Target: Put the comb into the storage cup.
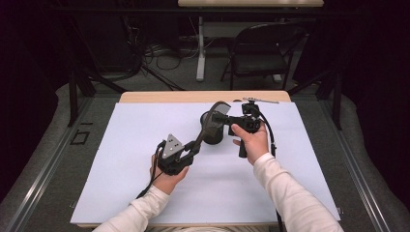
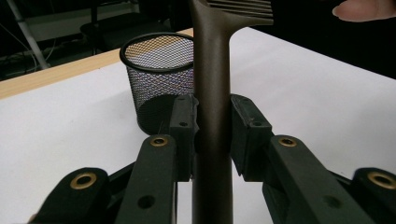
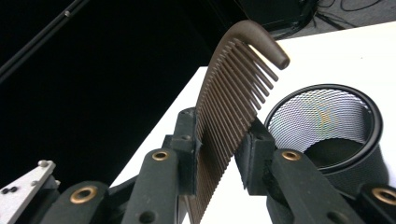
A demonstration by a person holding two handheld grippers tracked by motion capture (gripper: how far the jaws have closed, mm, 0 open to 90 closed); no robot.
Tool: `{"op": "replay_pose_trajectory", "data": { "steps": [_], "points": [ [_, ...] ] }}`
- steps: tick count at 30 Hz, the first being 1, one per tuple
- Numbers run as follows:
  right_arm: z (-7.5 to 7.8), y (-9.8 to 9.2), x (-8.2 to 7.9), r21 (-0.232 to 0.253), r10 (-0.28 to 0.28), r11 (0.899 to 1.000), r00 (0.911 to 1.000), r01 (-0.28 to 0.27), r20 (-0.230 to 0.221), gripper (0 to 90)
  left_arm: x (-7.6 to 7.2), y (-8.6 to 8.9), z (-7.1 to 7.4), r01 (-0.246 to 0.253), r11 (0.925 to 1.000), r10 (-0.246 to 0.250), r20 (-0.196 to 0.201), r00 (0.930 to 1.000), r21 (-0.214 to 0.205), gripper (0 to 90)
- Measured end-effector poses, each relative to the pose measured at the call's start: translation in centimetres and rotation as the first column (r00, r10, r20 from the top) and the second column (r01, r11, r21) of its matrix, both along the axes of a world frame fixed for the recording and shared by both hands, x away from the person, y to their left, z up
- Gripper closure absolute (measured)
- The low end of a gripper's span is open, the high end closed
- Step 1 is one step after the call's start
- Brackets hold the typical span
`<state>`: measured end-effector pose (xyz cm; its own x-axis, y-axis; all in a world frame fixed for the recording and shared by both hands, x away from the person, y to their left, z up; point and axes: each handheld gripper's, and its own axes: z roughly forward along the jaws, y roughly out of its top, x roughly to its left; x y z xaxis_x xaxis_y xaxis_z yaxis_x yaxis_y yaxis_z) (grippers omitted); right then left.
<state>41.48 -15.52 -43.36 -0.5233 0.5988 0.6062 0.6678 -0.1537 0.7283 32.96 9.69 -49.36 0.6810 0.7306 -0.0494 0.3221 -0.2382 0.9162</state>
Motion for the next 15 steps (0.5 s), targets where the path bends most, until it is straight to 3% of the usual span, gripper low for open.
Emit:
{"op": "replay_pose_trajectory", "data": {
  "steps": [15],
  "points": [
    [-0.4,-0.24,0.24,0.058,0.014,0.998,0.9991,-0.012,-0.04,80.0,0.07,0.01,-0.14,-0.003,1.0,0.003,0.006,1.0,-0.001,72.4]
  ]
}}
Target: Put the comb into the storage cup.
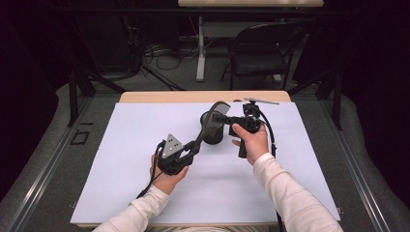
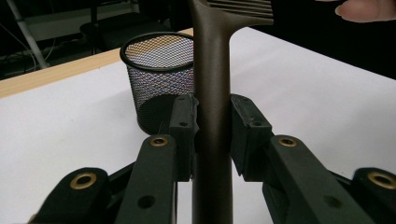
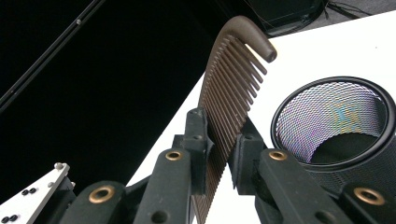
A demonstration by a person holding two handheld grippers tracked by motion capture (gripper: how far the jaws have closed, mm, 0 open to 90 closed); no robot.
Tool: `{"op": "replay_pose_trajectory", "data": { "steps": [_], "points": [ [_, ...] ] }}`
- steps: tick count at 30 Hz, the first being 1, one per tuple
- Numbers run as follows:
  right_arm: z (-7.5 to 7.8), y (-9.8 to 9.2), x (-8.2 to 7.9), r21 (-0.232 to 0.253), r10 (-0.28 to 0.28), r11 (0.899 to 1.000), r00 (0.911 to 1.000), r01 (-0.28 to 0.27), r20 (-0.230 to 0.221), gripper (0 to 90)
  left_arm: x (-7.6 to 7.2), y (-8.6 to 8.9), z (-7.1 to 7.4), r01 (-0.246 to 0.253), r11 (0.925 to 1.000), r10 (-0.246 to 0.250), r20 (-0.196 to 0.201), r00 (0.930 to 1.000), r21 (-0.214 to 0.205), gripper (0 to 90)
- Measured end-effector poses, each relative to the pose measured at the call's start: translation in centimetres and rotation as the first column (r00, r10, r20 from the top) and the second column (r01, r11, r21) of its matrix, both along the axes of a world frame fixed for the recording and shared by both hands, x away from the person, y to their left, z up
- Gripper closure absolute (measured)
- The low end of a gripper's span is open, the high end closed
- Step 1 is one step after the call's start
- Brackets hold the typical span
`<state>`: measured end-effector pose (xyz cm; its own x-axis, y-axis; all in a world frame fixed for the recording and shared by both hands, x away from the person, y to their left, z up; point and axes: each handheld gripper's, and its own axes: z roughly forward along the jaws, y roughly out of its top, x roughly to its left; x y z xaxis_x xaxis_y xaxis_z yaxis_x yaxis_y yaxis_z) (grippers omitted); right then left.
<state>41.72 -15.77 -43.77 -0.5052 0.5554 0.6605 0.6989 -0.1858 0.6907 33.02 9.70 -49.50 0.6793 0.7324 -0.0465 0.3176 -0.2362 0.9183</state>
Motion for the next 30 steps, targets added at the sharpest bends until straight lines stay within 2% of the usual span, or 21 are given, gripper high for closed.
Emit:
{"op": "replay_pose_trajectory", "data": {
  "steps": [13,30],
  "points": [
    [0.06,-0.06,-0.06,0.029,0.034,0.999,0.9994,-0.034,0.0,86.4,0.16,0.02,-0.23,0.012,0.9999,-0.012,-0.01,0.9999,-0.004,72.4],
    [0.04,-0.18,-0.01,0.054,0.05,0.997,0.9986,-0.049,-0.019,87.5,0.13,0.0,-0.25,0.012,0.9999,-0.012,-0.012,0.9999,-0.004,72.4]
  ]
}}
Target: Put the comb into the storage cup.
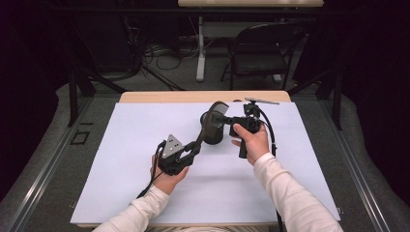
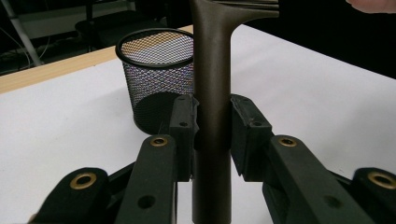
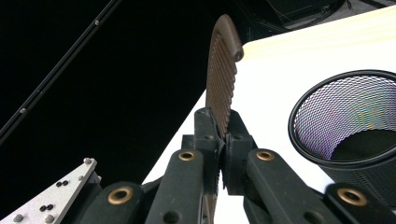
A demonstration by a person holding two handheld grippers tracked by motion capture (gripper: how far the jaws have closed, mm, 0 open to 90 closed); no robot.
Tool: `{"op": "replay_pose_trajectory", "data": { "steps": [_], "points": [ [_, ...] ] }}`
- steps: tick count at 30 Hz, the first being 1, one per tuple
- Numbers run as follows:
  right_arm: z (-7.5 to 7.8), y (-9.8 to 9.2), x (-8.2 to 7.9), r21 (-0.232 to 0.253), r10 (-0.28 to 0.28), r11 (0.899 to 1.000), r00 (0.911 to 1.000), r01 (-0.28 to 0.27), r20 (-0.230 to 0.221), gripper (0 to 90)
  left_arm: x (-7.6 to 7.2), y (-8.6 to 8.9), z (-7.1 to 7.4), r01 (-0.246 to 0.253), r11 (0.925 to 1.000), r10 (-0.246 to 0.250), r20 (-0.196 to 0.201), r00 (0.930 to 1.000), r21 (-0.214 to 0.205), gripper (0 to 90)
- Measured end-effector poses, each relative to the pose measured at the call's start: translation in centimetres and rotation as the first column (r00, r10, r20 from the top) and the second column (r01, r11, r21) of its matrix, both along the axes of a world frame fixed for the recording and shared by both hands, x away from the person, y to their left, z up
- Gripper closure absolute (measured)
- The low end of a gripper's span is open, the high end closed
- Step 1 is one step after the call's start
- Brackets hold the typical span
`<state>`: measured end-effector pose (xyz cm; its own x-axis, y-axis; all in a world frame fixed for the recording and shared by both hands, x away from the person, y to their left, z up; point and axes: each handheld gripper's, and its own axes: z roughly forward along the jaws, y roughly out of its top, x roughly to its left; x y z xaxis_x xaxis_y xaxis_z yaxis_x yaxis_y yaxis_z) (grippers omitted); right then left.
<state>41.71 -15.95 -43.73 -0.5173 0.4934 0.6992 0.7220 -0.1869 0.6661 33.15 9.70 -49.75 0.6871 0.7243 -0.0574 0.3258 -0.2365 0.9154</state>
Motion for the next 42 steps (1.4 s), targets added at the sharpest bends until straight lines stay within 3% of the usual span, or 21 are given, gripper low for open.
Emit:
{"op": "replay_pose_trajectory", "data": {
  "steps": [16,30,35,42],
  "points": [
    [0.0,0.01,0.03,0.02,0.009,1.0,0.9999,-0.009,-0.014,87.6,-0.03,0.07,-0.02,0.002,0.9999,-0.002,0.001,1.0,-0.014,71.4],
    [-0.21,0.23,0.18,0.018,0.001,1.0,0.9998,0.0,-0.022,87.6,0.21,0.36,-0.11,-0.006,0.999,0.006,-0.013,0.9999,-0.045,57.6],
    [-0.23,0.14,0.24,0.017,-0.012,1.0,0.9997,0.012,-0.02,87.6,0.54,0.52,-0.28,-0.015,0.998,0.012,-0.04,0.9991,-0.062,51.7],
    [-0.26,-0.1,0.37,0.015,-0.028,0.999,0.9996,0.028,-0.008,87.6,0.69,0.68,-0.35,-0.032,0.9979,0.029,-0.045,0.9986,-0.057,45.0]
  ]
}}
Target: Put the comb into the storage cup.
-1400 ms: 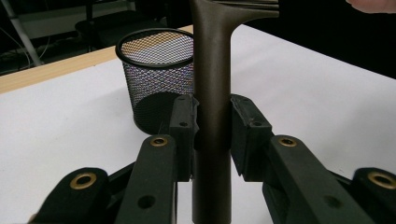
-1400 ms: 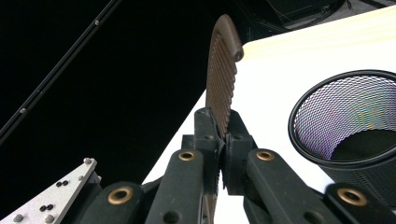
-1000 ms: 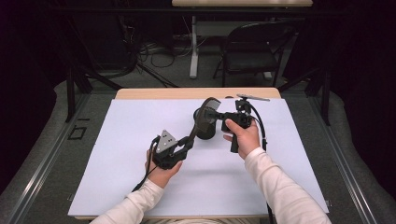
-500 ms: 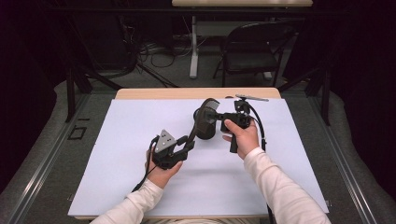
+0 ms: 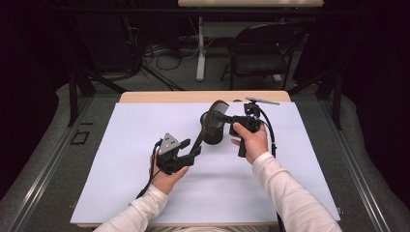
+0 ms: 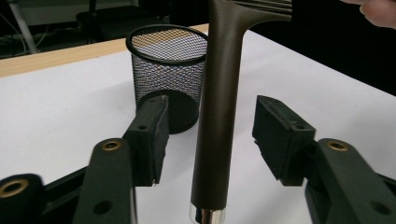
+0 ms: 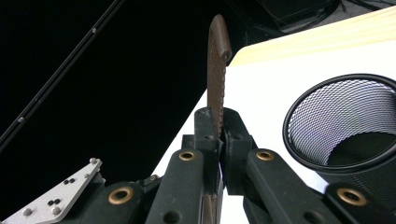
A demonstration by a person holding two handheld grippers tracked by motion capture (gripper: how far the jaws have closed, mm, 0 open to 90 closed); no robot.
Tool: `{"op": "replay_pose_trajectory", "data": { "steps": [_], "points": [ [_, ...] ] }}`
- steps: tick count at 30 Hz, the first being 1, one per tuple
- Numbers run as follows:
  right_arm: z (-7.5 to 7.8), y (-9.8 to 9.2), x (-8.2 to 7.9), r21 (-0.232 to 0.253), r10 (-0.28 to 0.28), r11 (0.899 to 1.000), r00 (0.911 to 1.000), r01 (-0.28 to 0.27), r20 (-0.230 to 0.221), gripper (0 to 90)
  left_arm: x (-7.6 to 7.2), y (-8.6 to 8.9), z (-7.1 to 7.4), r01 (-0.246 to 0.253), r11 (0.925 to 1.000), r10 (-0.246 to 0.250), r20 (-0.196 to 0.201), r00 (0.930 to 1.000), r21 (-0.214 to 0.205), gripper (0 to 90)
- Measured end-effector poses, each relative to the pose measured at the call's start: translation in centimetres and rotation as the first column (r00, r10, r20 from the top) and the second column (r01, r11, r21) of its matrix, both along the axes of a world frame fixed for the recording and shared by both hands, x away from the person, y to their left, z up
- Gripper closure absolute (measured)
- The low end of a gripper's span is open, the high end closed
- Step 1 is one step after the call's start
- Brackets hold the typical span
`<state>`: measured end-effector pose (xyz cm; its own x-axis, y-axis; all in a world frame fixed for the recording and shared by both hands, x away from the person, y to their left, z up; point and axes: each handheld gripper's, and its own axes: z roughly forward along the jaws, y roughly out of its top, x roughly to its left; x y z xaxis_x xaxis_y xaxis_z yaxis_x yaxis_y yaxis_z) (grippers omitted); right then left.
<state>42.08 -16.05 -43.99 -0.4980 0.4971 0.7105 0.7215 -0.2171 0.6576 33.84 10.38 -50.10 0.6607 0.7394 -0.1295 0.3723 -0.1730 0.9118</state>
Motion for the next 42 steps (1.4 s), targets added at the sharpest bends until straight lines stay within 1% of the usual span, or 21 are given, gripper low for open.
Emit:
{"op": "replay_pose_trajectory", "data": {
  "steps": [3,6,9,10,11,12,14,16,18,23,27,30,32,35,36,37,42],
  "points": [
    [0.0,-0.1,0.1,-0.002,-0.009,1.0,1.0,0.009,0.004,87.6,0.0,0.1,0.1,-0.005,1.0,0.005,-0.004,1.0,-0.007,39.4],
    [0.0,-0.3,0.1,-0.003,-0.017,1.0,0.9998,0.017,0.009,87.6,0.0,0.2,0.2,-0.019,0.9998,0.019,-0.008,0.9998,-0.01,35.9],
    [0.1,-0.4,0.1,-0.003,-0.028,1.0,0.9995,0.028,0.014,87.6,0.2,0.3,0.4,-0.016,0.9997,0.015,-0.021,0.9997,-0.02,35.3],
    [0.1,-0.5,0.2,-0.002,-0.03,1.0,0.9994,0.03,0.015,87.6,0.2,0.3,0.4,-0.016,0.9997,0.016,-0.019,0.9997,-0.018,34.7],
    [0.1,-0.5,0.2,-0.003,-0.032,0.999,0.9994,0.032,0.016,87.6,0.3,0.4,0.4,-0.014,0.9999,0.014,-0.008,0.9999,-0.009,33.6],
    [0.1,-0.6,0.2,-0.001,-0.035,0.999,0.9993,0.035,0.016,87.6,0.5,0.4,0.4,-0.01,0.9999,0.01,-0.006,0.9999,-0.011,32.0],
    [0.1,-0.7,0.2,-0.005,-0.039,0.999,0.9991,0.039,0.017,87.6,0.7,0.4,0.4,-0.002,1.0,0.002,-0.022,0.9998,-0.001,31.4],
    [0.1,-0.8,0.2,-0.009,-0.044,0.999,0.9989,0.044,0.019,87.6,0.8,0.5,0.4,-0.008,0.9996,0.009,-0.032,0.9994,0.029,31.4],
    [0.1,-0.9,0.3,-0.009,-0.051,0.999,0.9984,0.051,0.024,87.6,0.9,0.5,0.4,-0.015,0.9988,0.016,-0.017,0.9997,0.047,31.4],
    [0.2,-1.1,0.3,-0.02,-0.061,0.998,0.9977,0.062,0.031,87.6,0.9,0.7,0.6,-0.01,0.9983,0.009,0.006,0.9999,0.058,31.5],
    [0.2,-1.3,0.3,-0.023,-0.071,0.997,0.9969,0.072,0.035,87.6,0.9,0.8,0.6,-0.001,0.9983,0.001,0.002,1.0,0.058,31.5],
    [0.2,-1.5,0.4,-0.026,-0.078,0.997,0.9961,0.079,0.041,87.6,0.9,0.8,0.6,0.009,0.9971,-0.009,0.001,1.0,0.075,31.5],
    [0.2,-1.6,0.4,-0.027,-0.083,0.996,0.9957,0.085,0.041,87.6,0.9,0.8,0.6,0.006,0.9965,-0.006,-0.001,1.0,0.084,31.3],
    [0.3,-1.7,0.4,-0.024,-0.092,0.995,0.9948,0.093,0.043,87.6,1.0,0.8,0.6,0.004,0.9962,-0.003,-0.01,0.9999,0.087,25.5],
    [0.3,-1.8,0.4,-0.024,-0.096,0.995,0.9944,0.097,0.045,87.6,1.1,0.8,0.6,0.011,0.996,-0.009,-0.025,0.9997,0.089,24.6],
    [0.3,-1.9,0.4,-0.023,-0.098,0.995,0.9941,0.099,0.048,87.6,1.1,0.9,0.5,0.012,0.9959,-0.01,-0.029,0.9995,0.09,23.5],
    [0.5,-2.2,0.5,-0.021,-0.112,0.993,0.9923,0.113,0.055,87.6,1.2,1.0,0.6,0.002,0.9955,0.001,-0.028,0.9996,0.095,20.3]
  ]
}}
